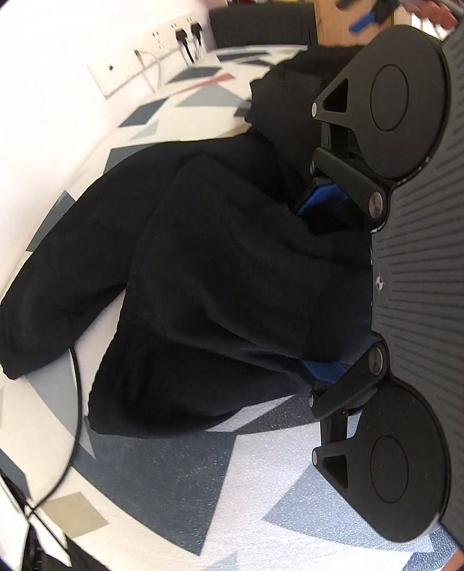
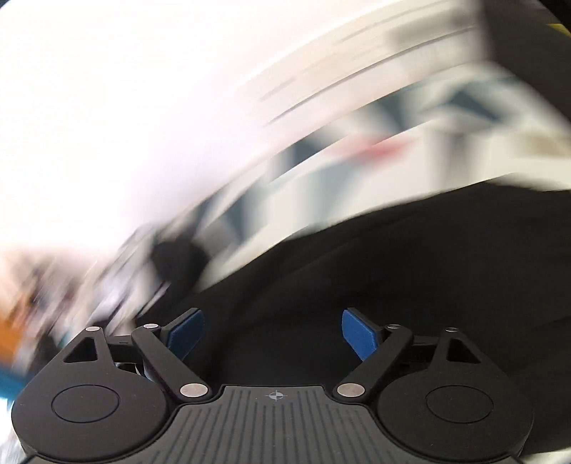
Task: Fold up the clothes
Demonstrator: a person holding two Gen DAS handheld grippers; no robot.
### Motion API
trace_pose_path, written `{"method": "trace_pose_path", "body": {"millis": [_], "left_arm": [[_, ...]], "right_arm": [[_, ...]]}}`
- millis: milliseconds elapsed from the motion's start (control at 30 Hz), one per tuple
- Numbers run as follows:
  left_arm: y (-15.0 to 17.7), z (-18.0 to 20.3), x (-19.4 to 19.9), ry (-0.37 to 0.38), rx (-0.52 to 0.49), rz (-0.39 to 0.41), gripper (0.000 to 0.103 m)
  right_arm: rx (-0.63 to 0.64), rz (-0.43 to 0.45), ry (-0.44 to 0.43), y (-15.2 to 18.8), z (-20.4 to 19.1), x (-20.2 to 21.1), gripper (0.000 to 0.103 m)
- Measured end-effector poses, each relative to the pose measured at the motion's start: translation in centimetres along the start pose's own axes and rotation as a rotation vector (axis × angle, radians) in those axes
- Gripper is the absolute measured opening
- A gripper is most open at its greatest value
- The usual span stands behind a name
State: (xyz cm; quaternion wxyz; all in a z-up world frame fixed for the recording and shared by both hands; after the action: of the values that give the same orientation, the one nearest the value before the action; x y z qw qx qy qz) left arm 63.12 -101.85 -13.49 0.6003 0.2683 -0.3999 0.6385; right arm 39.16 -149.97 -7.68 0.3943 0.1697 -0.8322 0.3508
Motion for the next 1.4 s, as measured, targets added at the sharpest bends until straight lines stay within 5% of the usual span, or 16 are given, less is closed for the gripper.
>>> {"method": "trace_pose_path", "body": {"millis": [200, 333, 500, 633, 700, 867, 1200, 1400], "left_arm": [[0.9, 0.9, -1.2, -0.089, 0.010, 0.025, 0.078], [1.7, 0.7, -0.3, -0.159, -0.003, 0.041, 0.062], [2.4, 0.2, 0.8, -0.194, 0.015, 0.077, 0.020], [3.2, -0.9, 3.0, -0.137, 0.101, 0.132, 0.014], [2.4, -0.5, 3.8, -0.114, 0.134, 0.177, 0.013], [1.5, -0.9, 9.4, -0.092, 0.153, 0.342, 0.012], [-3.1, -2.9, 14.3, -0.143, 0.221, 0.529, 0.012], [-2.2, -6.1, 16.5, -0.144, 0.316, 0.552, 0.012]], "right_arm": [[-0.215, 0.224, 0.414, -5.0, 12.9, 2.0, 0.083], [-0.123, 0.156, 0.498, -5.6, 15.2, -0.6, 0.083], [0.118, 0.077, 0.577, -5.1, 14.3, -4.6, 0.091], [0.123, 0.031, 0.555, -5.2, 13.9, -5.4, 0.079], [0.077, 0.017, 0.496, -5.5, 14.5, -5.3, 0.053], [0.082, 0.063, 0.463, -6.1, 13.5, -5.1, 0.027], [0.104, 0.432, 0.253, -14.4, 1.7, 1.6, 0.013], [0.088, 0.631, 0.126, -14.2, -1.3, 10.2, 0.012]]}}
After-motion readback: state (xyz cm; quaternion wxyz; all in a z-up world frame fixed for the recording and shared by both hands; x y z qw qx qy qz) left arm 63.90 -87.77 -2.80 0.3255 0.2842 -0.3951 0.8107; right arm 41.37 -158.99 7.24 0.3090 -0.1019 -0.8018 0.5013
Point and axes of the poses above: each gripper's, at about its wrist camera, not at the fingertips, and x roughly against the way its jaws point, z to its right, y to its underside, the point moved 3 cm from there along -x, roughly the way its jaws point, and after that the axes turned 9 degrees about y, right-handed, at the moved point
